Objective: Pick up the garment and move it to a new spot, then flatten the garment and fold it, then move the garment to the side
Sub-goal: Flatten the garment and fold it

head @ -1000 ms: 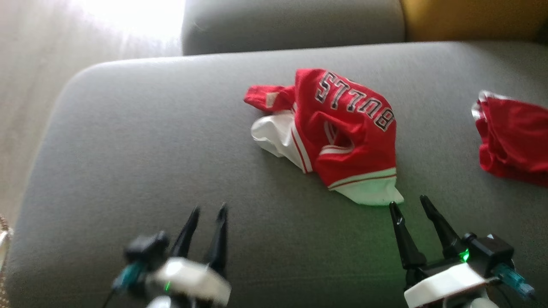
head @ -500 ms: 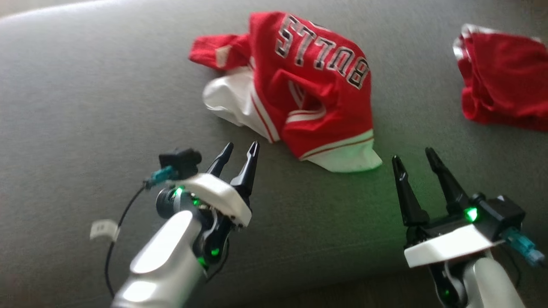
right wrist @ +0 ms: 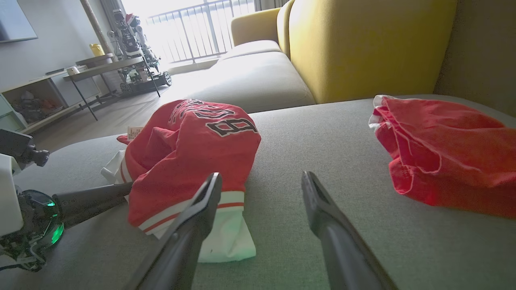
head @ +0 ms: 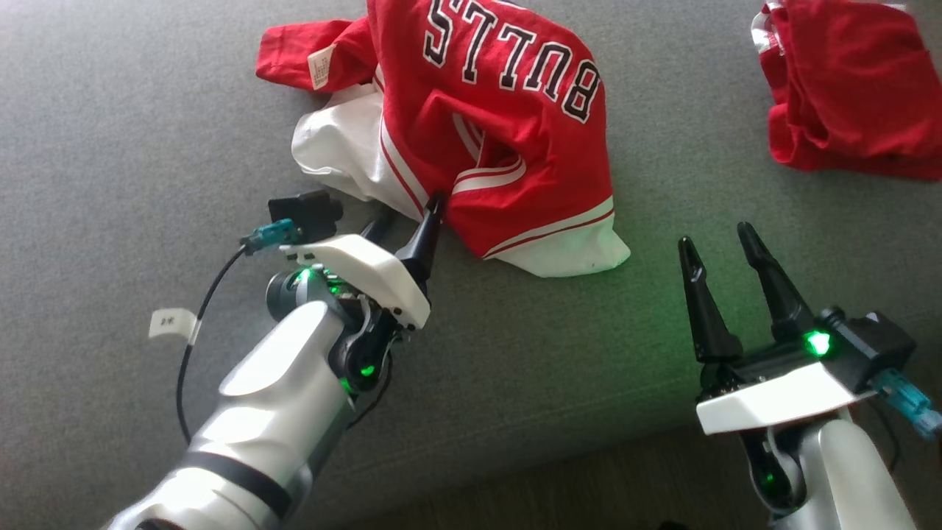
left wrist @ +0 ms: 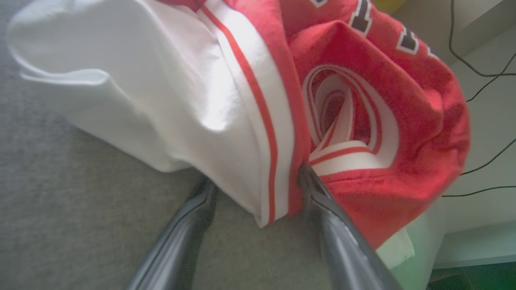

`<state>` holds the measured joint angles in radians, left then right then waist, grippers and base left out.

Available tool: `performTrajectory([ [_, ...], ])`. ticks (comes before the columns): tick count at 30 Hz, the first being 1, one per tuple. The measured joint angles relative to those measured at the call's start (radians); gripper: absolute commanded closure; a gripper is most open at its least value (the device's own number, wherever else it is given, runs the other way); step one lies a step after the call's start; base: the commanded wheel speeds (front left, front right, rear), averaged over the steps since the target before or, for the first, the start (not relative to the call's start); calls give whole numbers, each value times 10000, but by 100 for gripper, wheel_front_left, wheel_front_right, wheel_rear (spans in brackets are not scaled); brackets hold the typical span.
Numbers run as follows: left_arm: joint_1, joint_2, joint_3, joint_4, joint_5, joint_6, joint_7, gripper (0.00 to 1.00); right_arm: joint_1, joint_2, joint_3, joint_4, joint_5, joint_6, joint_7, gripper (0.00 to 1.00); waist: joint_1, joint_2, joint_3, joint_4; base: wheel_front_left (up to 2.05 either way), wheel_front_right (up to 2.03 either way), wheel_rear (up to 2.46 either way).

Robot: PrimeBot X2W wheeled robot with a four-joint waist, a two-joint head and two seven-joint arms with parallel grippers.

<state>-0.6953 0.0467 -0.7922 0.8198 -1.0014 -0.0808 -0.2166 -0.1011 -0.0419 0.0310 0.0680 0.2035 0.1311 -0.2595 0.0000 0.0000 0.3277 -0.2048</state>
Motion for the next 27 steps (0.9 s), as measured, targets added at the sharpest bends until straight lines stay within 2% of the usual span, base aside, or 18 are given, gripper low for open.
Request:
performTrajectory([
  [1, -104, -4, -105, 58, -88, -54, -69, 87, -25, 0, -8, -2, -2, 0, 0, 0, 0, 0, 24, 11, 0, 0, 0],
  [2, -164, -10, -167, 98, -167, -86, -102, 100, -54, 0, -23, -8, -2, 0, 0, 0, 0, 0, 40, 31, 0, 0, 0],
  [6, -331, -48, -410, 257, -217, -263, -297, 100, -145, 2, -107, -25, -17, 0, 0, 0, 1, 0, 0, 155, 0, 0, 0],
  [10, -797, 134, -433, 437, 449, -341, -314, 100, -139, 0, -165, -25, -10, 0, 0, 0, 1, 0, -222, 297, 0, 0, 0],
  [12, -1252, 569, -468, 437, 830, -349, -316, 100, -134, 0, -151, -25, 23, 0, 0, 0, 0, 0, -356, 348, 0, 0, 0],
  [18, -3048, 2562, -1011, 587, 2199, -334, 46, 100, -125, 2, 67, 2, 357, 0, 0, 0, 1, 0, -540, 288, 0, 0, 0],
  [22, -4082, 3327, -1367, 616, 2886, -337, 408, 100, -128, 0, 117, -2, 537, 0, 0, 0, 0, 0, -430, 116, 0, 0, 0],
  [25, -4596, 3638, -1419, 669, 3089, -380, 378, 100, -145, 0, 155, -17, 650, 0, 0, 0, 0, 0, -239, -10, 0, 0, 0],
  [26, -4596, 3638, -1419, 669, 3089, -380, 378, 62, -145, 0, 155, -17, 650, 0, 0, 0, 0, 0, -239, -10, 0, 0, 0],
  [27, -4720, 3716, -1444, 786, 3235, -343, 278, 0, -148, 0, 159, -21, 685, 0, 0, 0, 0, 0, -167, -47, 0, 0, 0],
])
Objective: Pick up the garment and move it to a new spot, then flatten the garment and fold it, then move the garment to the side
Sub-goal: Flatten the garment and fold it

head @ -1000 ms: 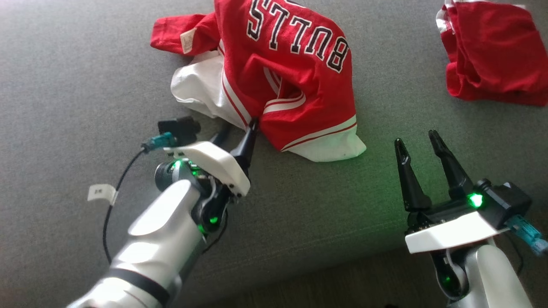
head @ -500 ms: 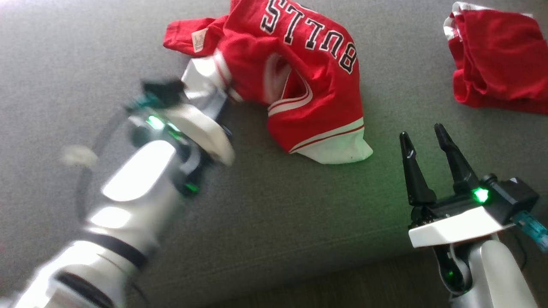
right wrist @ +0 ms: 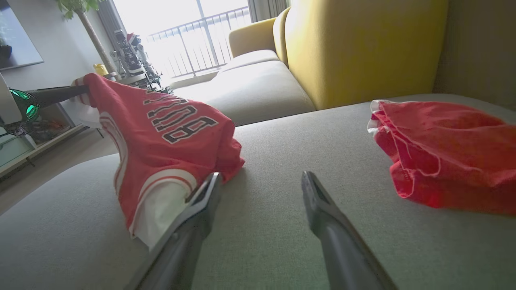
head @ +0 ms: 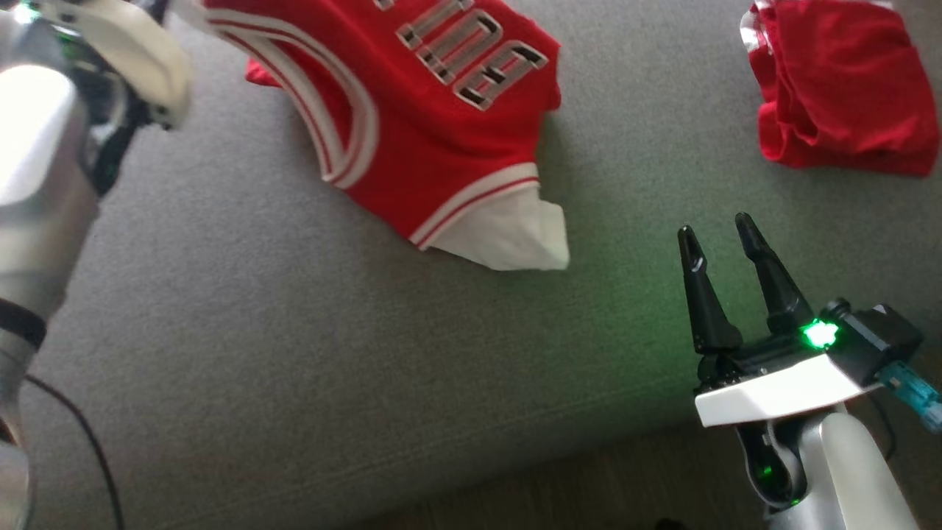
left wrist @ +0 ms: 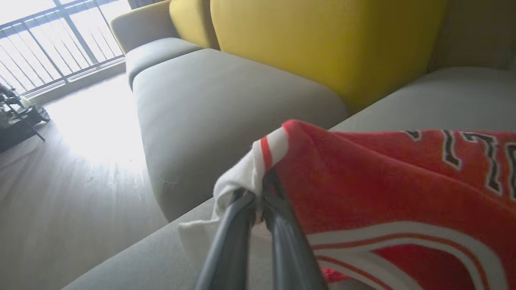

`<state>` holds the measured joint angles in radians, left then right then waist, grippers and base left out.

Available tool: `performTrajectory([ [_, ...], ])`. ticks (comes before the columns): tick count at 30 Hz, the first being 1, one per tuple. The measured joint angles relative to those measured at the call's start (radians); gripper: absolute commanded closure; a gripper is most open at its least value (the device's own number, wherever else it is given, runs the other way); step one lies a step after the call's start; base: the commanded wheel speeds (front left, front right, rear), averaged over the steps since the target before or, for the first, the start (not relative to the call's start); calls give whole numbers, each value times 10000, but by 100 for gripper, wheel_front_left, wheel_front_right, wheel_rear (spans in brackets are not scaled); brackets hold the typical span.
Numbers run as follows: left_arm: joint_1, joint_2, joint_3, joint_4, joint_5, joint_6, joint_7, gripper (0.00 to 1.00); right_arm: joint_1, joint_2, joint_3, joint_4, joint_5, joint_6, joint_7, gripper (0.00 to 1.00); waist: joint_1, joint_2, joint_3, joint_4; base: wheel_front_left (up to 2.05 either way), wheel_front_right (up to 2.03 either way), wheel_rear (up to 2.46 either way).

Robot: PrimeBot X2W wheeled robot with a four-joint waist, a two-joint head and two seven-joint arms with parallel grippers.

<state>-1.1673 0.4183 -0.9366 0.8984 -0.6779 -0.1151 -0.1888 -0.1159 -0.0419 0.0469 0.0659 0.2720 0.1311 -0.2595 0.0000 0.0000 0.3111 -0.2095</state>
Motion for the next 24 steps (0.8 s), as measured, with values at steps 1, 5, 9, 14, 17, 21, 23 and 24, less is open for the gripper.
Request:
performTrajectory([
  [1, -98, 69, -33, 150, 155, 100, -92, 0, -1, 0, 4, 0, 29, 0, 0, 0, 1, 0, 68, -37, 0, 0, 0],
  [5, 58, 61, 257, 529, -140, 385, -460, 0, -73, 0, 6, 0, 130, 0, 0, 0, 1, 0, 217, -150, 0, 0, 0],
  [9, 798, -171, 1026, 67, -362, 1133, -602, 0, -171, 0, -65, -25, 196, 0, 0, 0, 1, 0, 217, -68, 0, 0, 0],
  [14, 3103, -752, 2964, -2792, -508, 2278, -614, 0, -157, 0, -199, -27, 196, 0, 0, 0, 0, 0, 103, 232, 0, 0, 0],
  [17, 5099, -1622, 3425, -3829, -897, 2293, -673, 0, -151, -2, -173, -25, 196, 0, 0, 0, 0, 0, 6, 445, 0, 0, 0],
  [21, 6939, -2654, 3358, -3800, -1532, 1875, -669, 0, -151, -2, -19, -44, 196, 0, 0, 0, -1, 0, -64, 673, 0, 0, 0],
  [23, 6993, -3154, 3593, -3448, -2046, 1488, -671, 0, -155, -2, 50, -100, 174, 0, 0, 0, -1, 0, 4, 718, 0, 0, 0],
  [24, 6866, -3281, 3758, -3313, -2211, 1375, -669, 0, -156, -2, 54, -102, 157, 0, 0, 0, 0, 0, 29, 718, 0, 0, 0],
])
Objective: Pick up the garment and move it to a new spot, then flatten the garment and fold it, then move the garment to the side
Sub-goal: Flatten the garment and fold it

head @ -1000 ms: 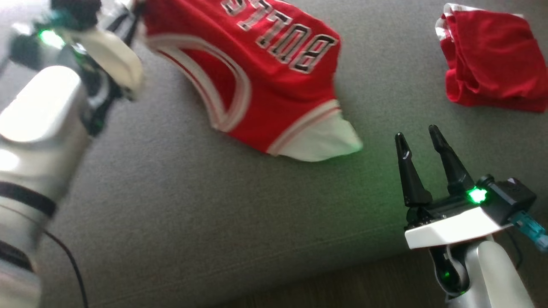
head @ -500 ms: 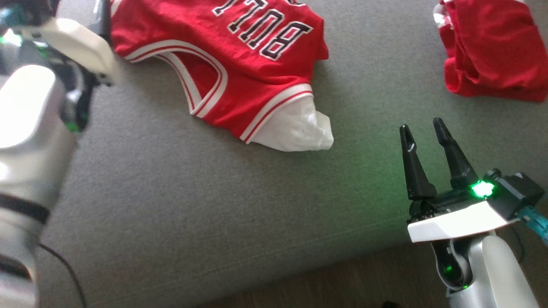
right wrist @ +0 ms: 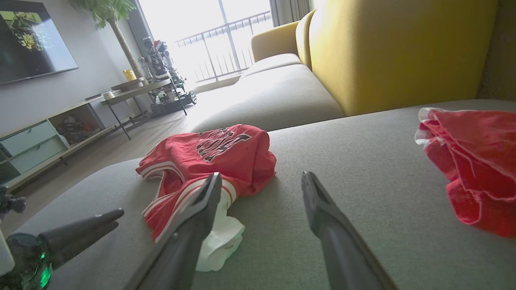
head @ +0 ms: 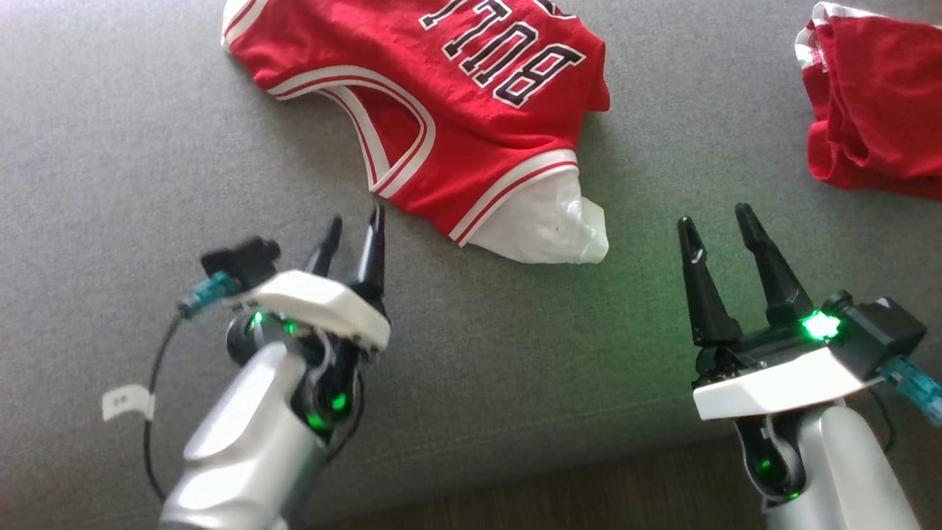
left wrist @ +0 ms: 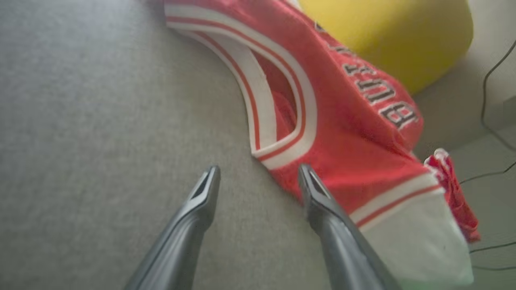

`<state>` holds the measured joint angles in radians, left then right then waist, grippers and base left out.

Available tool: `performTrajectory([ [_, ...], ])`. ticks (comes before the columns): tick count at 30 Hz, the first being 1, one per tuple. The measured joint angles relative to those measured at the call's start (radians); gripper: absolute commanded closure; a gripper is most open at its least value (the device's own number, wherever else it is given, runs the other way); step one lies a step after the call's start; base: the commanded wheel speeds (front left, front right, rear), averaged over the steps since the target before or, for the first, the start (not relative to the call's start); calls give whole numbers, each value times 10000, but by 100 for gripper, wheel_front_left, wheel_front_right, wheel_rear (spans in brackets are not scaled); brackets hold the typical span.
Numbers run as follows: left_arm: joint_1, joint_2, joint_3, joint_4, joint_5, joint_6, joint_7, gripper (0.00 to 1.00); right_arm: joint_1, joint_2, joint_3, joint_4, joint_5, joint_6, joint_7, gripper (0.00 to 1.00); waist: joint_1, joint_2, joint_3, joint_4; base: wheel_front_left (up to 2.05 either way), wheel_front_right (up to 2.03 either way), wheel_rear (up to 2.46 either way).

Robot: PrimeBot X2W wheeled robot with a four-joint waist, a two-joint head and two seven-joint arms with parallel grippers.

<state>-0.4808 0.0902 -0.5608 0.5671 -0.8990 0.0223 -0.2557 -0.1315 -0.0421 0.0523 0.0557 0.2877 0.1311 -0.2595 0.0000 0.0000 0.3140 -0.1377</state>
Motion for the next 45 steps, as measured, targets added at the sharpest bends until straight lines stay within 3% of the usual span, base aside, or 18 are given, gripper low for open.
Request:
performTrajectory([
  [7, -873, -349, 577, 997, -642, -765, -12, 0, -2, 0, 58, -2, -150, 0, 0, 0, 0, 0, 128, -257, 0, 0, 0],
  [14, -1455, -326, 121, 1979, -1214, -813, -29, 0, -1, 0, 27, -2, -155, 0, 0, 0, -1, 0, 167, -484, 0, 0, 0],
  [23, -1986, -73, -1214, 2119, -2499, -849, -12, 1, -2, 0, 69, -6, -157, 0, 0, 0, -1, 0, 283, -575, 0, 0, 0],
  [25, -2050, -73, -1478, 2161, -2627, -863, -13, 97, -3, 0, 75, -2, -205, 0, 0, 0, 0, 0, 263, -594, 0, 0, 0],
  [31, -2034, -270, -2036, 2174, -2740, -1149, -13, 100, -1, 0, 73, 65, -221, 0, 0, 0, 1, 0, 45, -597, 0, 0, 0],
  [36, -2045, -476, -1718, 1609, -2128, -1369, -8, 100, 6, 0, 107, 115, -36, 0, 0, 0, 2, 0, -292, -567, 0, 0, 0],
  [45, -3678, -167, -1300, 77, -1413, -1237, 389, 100, 30, -2, 276, 173, 414, 0, 0, 0, 1, 0, -815, -765, 0, 0, 0],
])
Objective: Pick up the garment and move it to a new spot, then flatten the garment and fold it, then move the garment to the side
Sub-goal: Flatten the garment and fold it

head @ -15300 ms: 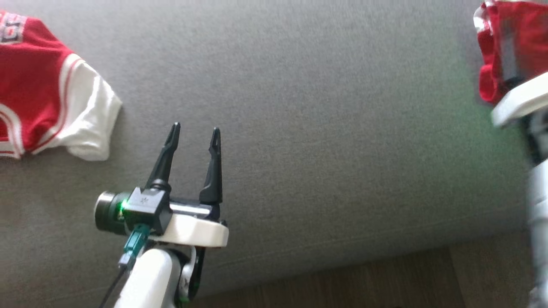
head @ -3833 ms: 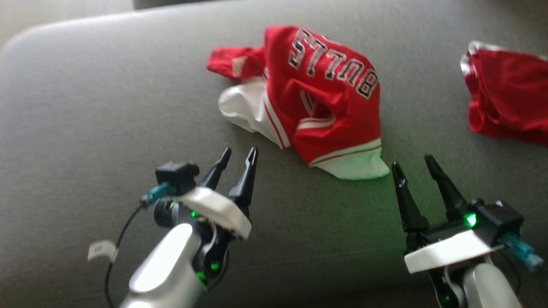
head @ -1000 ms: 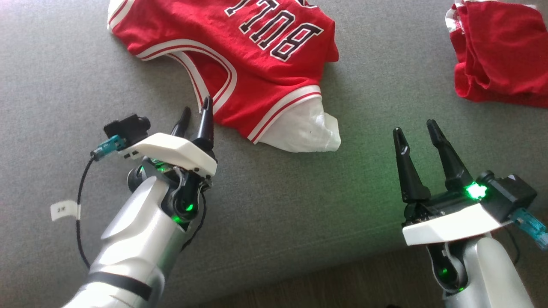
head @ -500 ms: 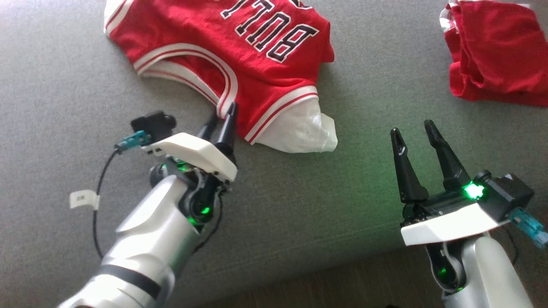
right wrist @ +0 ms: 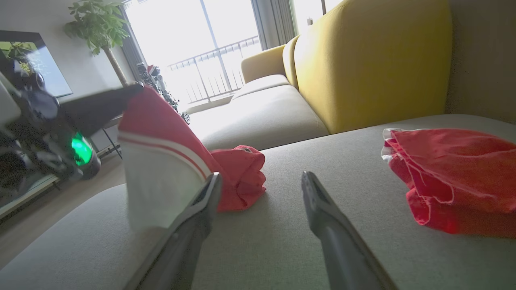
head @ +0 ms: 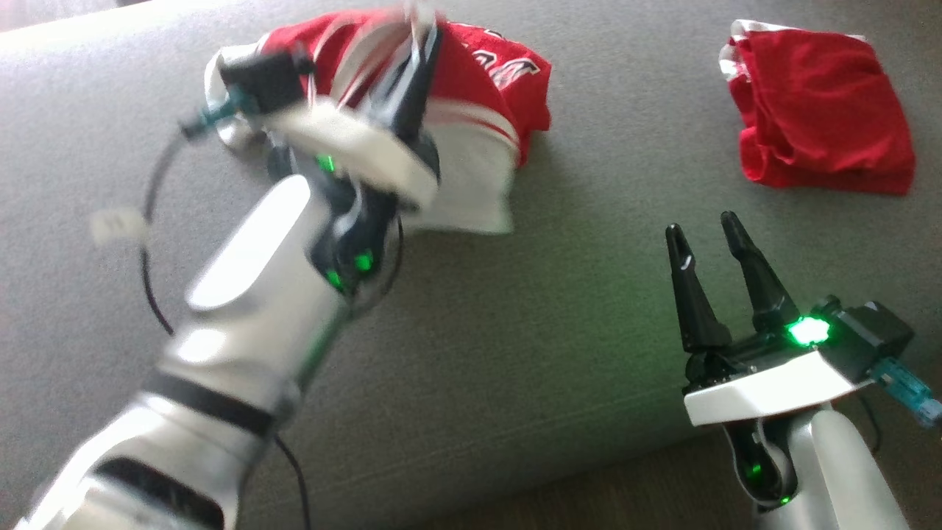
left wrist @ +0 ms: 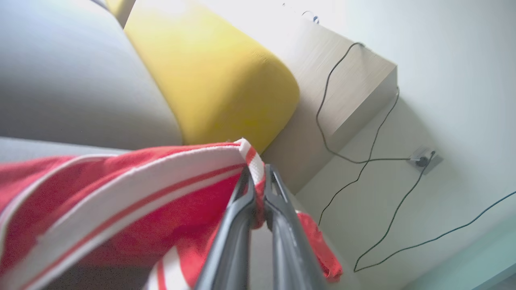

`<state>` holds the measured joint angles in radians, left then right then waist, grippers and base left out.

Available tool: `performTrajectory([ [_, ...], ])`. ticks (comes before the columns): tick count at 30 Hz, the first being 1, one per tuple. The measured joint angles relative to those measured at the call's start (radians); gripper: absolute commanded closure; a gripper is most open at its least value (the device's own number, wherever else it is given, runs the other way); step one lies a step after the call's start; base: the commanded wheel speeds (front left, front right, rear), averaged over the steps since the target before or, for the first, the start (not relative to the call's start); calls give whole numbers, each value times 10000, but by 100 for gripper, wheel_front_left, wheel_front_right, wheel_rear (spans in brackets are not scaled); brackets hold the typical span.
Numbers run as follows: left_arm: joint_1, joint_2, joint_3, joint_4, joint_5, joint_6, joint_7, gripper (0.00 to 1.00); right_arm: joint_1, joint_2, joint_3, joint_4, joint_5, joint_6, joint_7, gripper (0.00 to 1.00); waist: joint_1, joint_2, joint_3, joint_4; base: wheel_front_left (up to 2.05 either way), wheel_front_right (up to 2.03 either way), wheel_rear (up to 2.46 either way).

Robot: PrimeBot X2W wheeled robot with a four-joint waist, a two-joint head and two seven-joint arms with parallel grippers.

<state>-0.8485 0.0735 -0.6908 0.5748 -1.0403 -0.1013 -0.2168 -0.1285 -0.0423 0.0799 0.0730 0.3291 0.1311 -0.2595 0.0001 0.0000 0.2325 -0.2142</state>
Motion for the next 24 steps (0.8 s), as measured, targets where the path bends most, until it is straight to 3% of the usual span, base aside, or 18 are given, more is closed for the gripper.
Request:
performTrajectory([
  [11, -3030, 88, 692, -593, -669, 529, 1985, 100, -1, 0, 251, 134, 537, 0, 0, 0, 0, 0, -155, -636, 0, 0, 0],
  [19, -5132, -244, 1325, -291, -1139, 673, 2153, 100, 0, 0, 247, 174, 683, 0, 0, 0, -1, 0, -353, -1048, 0, 0, 0],
  [24, -5146, -305, 1935, -437, -2130, 667, 2479, 100, 35, -4, 44, 174, 683, 0, 0, 0, -1, 0, -504, -910, 0, 0, 0],
])
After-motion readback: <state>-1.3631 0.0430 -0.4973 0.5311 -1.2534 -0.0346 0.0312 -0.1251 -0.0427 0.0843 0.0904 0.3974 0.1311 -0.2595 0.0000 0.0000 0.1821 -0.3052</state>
